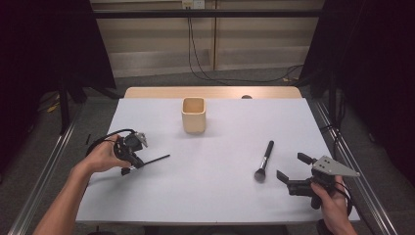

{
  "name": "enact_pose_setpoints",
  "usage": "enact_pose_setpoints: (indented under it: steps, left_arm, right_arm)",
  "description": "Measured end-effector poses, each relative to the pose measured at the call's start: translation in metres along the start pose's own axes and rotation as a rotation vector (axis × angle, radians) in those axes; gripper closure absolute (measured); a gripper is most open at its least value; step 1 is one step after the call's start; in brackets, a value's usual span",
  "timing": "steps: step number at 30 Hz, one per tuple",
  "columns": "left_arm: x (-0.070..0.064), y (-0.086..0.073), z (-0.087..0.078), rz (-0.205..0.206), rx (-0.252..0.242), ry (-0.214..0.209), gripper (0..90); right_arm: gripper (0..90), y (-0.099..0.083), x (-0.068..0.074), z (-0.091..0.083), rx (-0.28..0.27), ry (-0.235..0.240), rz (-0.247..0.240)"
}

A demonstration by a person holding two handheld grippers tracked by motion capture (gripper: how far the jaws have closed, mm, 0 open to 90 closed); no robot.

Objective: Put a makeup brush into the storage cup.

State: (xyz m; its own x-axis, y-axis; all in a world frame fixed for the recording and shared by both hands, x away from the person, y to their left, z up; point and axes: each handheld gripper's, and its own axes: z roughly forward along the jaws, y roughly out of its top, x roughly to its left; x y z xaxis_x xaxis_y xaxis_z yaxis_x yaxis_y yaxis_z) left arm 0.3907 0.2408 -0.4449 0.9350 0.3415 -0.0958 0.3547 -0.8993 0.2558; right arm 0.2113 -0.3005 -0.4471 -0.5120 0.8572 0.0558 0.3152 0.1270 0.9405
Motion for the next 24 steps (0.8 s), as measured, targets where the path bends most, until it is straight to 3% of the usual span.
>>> enact_pose_setpoints:
  steps: [6, 10, 12, 13, 24]
  left_arm:
    - [0.003, -0.015, -0.002, -0.072, -0.105, -0.020, 85.7]
    - [0.004, -0.022, -0.006, -0.109, -0.173, 0.019, 85.7]
    - [0.005, -0.026, -0.012, -0.133, -0.246, -0.004, 85.7]
    - [0.005, -0.028, -0.015, -0.148, -0.273, 0.005, 85.7]
    - [0.004, -0.044, -0.025, -0.242, -0.469, 0.026, 85.6]
  right_arm:
    - [0.0, 0.000, 0.000, 0.001, 0.001, 0.000, -0.001]
    - [0.0, 0.001, 0.000, 0.001, 0.003, 0.002, 0.000]
    - [0.0, 0.001, 0.000, 0.002, 0.003, 0.002, 0.000]
    - [0.0, 0.001, 0.000, 0.002, 0.002, 0.002, 0.000]
    - [0.0, 0.001, 0.000, 0.001, -0.002, 0.000, 0.006]
